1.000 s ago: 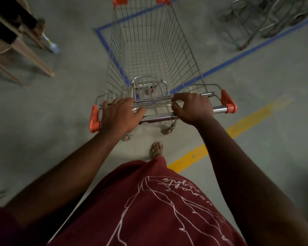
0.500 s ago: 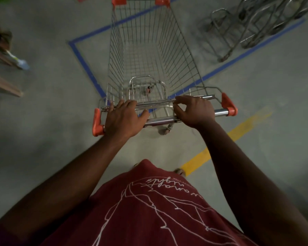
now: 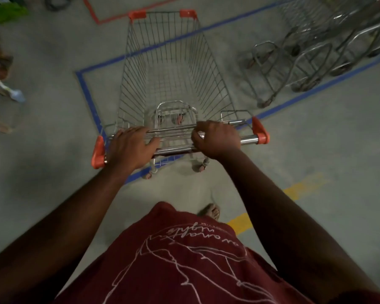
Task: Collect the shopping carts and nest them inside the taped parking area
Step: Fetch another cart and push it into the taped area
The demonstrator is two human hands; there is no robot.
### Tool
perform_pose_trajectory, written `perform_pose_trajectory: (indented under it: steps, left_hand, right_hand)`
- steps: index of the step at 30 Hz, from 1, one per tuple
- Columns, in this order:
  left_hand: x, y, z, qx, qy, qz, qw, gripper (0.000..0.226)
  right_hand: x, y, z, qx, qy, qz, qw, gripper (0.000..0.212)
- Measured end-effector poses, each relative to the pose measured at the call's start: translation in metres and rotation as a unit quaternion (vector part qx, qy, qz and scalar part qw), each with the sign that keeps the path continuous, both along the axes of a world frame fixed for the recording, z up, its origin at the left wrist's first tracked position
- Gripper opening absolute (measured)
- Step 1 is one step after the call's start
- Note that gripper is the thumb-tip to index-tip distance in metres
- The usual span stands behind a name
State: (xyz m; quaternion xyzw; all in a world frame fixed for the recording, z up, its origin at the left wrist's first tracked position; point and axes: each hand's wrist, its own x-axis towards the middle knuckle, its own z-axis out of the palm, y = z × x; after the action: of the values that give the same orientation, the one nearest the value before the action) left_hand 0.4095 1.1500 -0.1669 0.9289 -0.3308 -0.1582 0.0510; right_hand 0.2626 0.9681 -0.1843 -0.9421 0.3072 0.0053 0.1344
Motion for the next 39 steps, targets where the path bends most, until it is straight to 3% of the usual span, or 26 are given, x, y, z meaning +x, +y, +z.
perform_pose_trajectory:
  steps: [9, 18, 24, 36, 39]
  left_hand:
    - [-0.025, -0.148, 0.001, 0.008, 0.003, 0.028, 1.000, 0.054]
    - [0.018, -0.293, -0.011, -0.003, -0.009, 0.026, 1.000, 0.056]
    - [0.028, -0.392, -0.010, -0.001, 0.008, 0.007, 1.000, 0.063]
    - [0.034, -0.530, -0.016, -0.007, 0.006, 0.045, 0.999, 0.060]
    - [0.033, -0.559, -0.014, -0.025, 0.004, 0.073, 0.997, 0.055]
  right_hand:
    - [-0.011, -0.161, -0.004, 0.034, 0.003, 0.035, 0.999, 0.039]
    - [0.026, -0.311, -0.005, 0.049, 0.027, 0.033, 0.998, 0.045]
    - [0.038, -0.414, 0.001, 0.039, 0.018, 0.025, 0.999, 0.037]
    - [0.061, -0.564, 0.007, 0.071, 0.036, 0.070, 0.994, 0.039]
    - [0.061, -0.601, 0.008, 0.098, 0.041, 0.083, 0.991, 0.050]
